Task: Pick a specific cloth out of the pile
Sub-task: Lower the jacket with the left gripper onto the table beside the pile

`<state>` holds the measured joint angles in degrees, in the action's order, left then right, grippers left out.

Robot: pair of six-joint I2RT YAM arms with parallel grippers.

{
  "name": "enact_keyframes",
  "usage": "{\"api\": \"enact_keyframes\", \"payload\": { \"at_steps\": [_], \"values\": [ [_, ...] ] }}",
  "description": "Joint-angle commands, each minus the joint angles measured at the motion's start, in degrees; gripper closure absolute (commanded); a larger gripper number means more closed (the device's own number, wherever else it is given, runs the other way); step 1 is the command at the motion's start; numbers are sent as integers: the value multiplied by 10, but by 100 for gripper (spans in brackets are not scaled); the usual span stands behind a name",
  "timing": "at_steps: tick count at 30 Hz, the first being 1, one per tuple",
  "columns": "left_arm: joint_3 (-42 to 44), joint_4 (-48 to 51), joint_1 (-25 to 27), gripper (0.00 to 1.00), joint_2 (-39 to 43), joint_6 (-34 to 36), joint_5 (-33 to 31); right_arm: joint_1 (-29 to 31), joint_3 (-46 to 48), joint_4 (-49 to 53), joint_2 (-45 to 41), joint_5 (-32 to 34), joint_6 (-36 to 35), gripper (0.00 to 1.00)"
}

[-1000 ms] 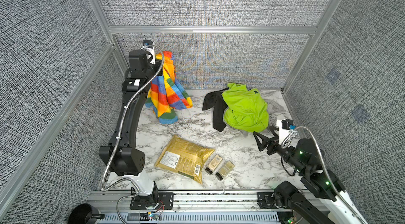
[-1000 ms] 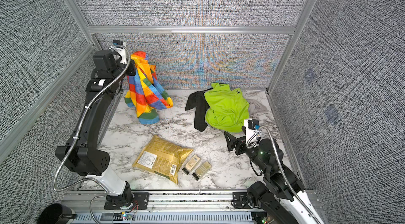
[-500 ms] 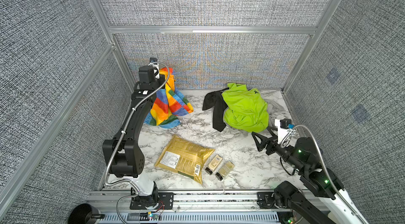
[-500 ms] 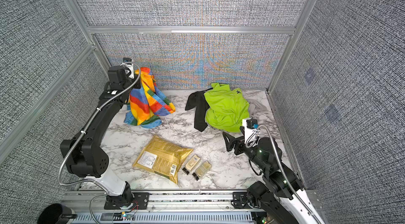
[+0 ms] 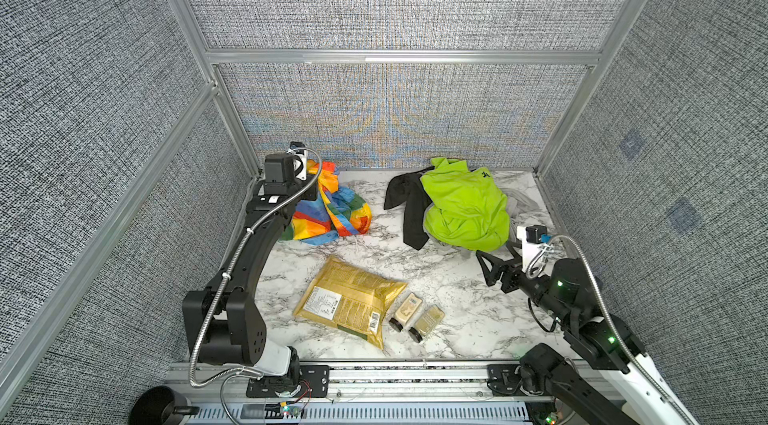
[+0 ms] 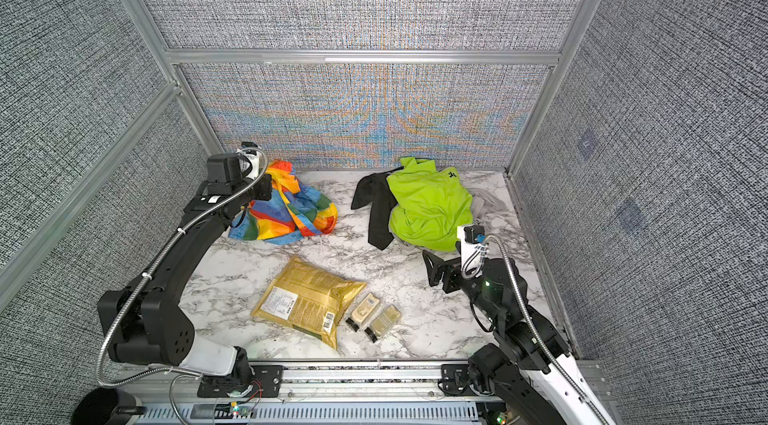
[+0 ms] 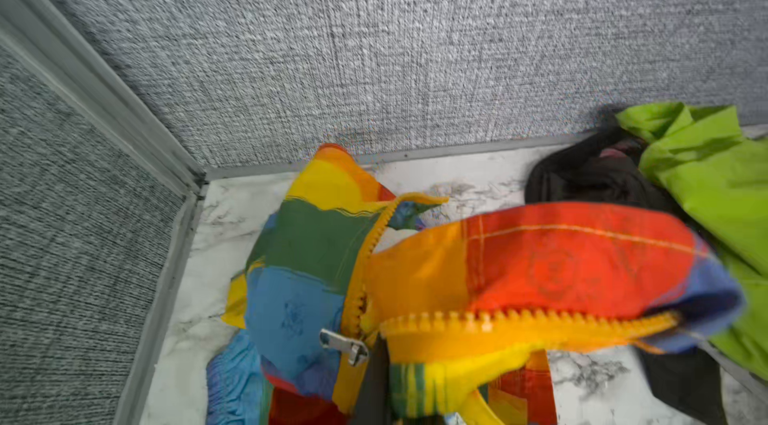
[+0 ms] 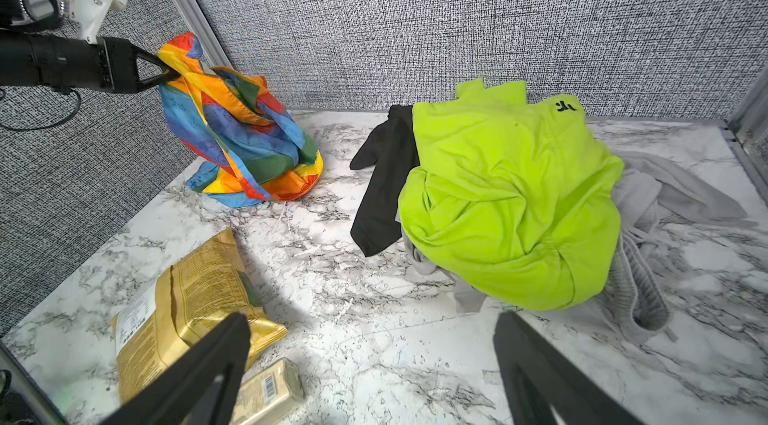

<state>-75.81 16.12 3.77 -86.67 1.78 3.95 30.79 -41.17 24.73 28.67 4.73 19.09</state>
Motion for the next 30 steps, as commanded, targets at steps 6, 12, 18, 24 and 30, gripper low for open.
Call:
{"api": "enact_keyframes", "payload": {
  "at_steps": [6, 12, 18, 24, 30],
  "values": [
    [-14, -35, -1, 100, -82, -32, -16, 1, -4, -12, 5, 0, 2, 4],
    [-32, -52, -1, 100, -165, -78, -13, 1, -6, 1, -5, 11, 4, 4],
    [-42, -51, -1, 100, -238, -100, -21, 1, -6, 7, -8, 17, 2, 4],
    [-38, -63, 0, 86, -270, -120, 14, 0, -4, 0, 1, 17, 2, 4],
    [-40, -63, 0, 69, -313, -139, 19, 0, -5, 4, 4, 18, 3, 4]
  ]
}}
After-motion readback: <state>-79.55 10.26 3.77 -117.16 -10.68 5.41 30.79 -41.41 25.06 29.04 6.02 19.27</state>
